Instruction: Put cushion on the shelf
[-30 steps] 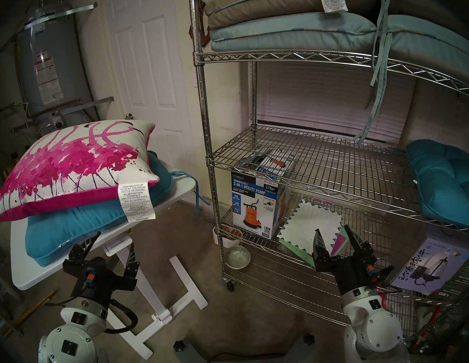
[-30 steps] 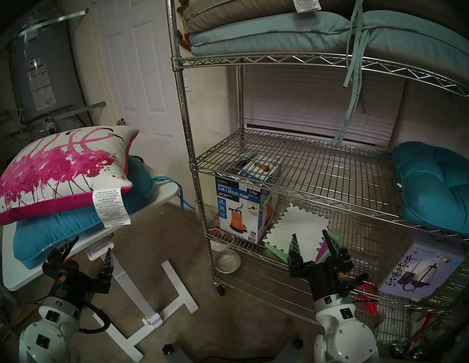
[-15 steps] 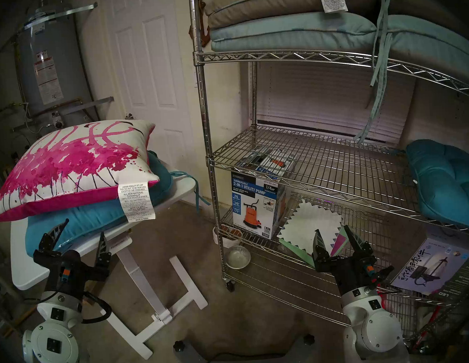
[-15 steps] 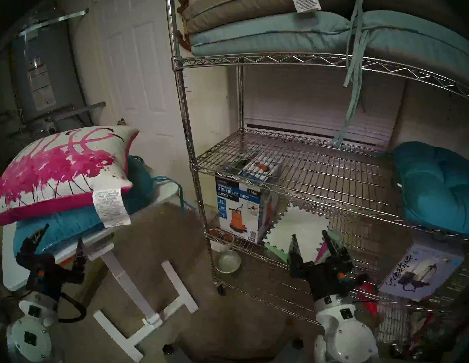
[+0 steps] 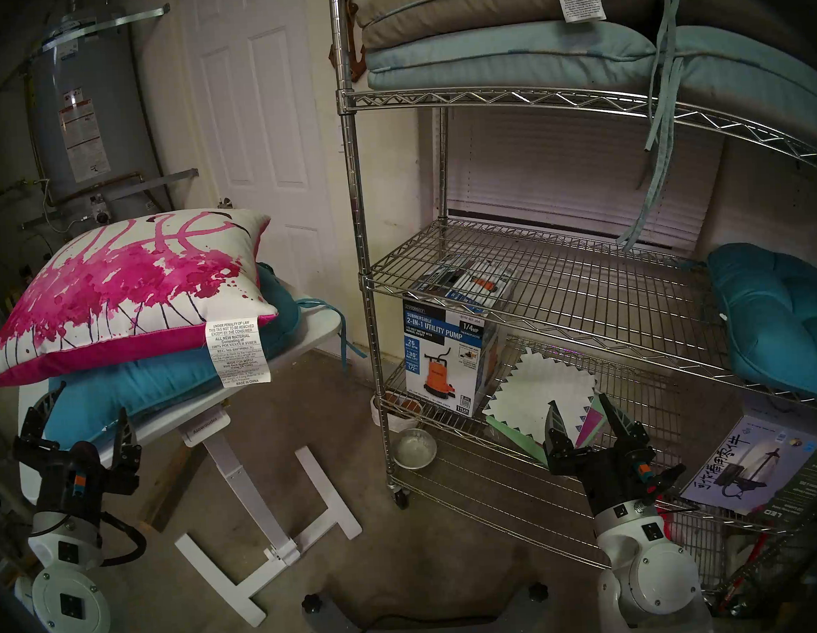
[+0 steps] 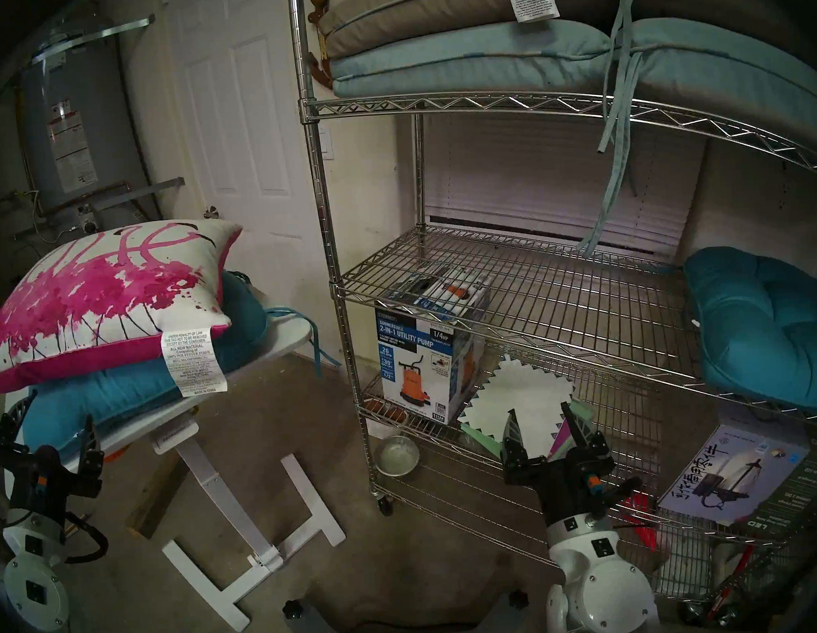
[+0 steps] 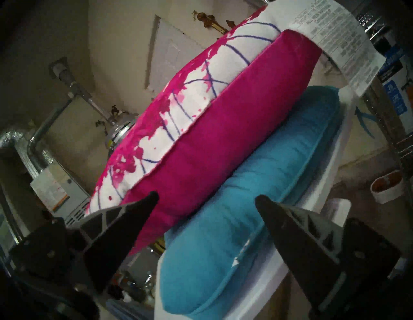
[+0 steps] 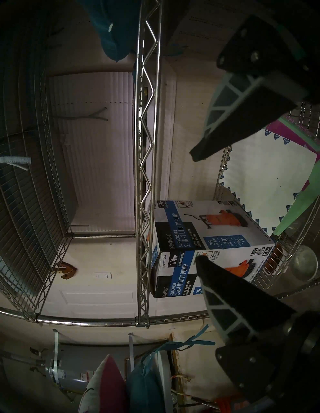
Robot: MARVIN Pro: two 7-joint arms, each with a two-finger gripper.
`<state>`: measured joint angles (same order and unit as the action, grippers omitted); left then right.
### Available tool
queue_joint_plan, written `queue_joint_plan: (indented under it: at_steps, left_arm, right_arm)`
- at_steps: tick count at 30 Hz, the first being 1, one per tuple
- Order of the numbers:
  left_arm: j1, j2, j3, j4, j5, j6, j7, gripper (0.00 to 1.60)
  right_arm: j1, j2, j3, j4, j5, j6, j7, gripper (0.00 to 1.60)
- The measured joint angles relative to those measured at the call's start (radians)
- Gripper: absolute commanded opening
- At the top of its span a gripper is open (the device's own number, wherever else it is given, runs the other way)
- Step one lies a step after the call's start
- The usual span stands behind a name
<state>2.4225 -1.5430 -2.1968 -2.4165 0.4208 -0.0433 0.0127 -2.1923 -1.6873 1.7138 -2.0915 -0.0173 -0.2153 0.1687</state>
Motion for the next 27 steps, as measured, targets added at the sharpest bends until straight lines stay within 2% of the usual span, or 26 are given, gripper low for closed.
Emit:
queue_joint_plan:
  at_steps: [10, 19, 21, 27]
  left_arm:
    - [0.028, 0.003, -0.092, -0.001, 0.123, 0.01, 0.021, 1.6]
    - [0.044, 0.007, -0.226, -0.003, 0.212, 0.129, 0.008, 1.6]
    - [0.045, 0.013, -0.273, -0.004, 0.226, 0.182, -0.018, 1.6]
    - [0.047, 0.044, -0.371, -0.005, 0.246, 0.277, -0.107, 1.6]
  right_arm:
    - [0.0, 0.0, 0.0, 0.001, 0.0, 0.0, 0.0, 1.6]
    - [0.0, 0.0, 0.0, 0.001, 0.0, 0.0, 0.0, 1.6]
    - [0.0, 0.0, 0.0, 0.001, 0.0, 0.0, 0.0, 1.6]
    - [0.0, 0.0, 0.0, 0.001, 0.0, 0.0, 0.0, 1.6]
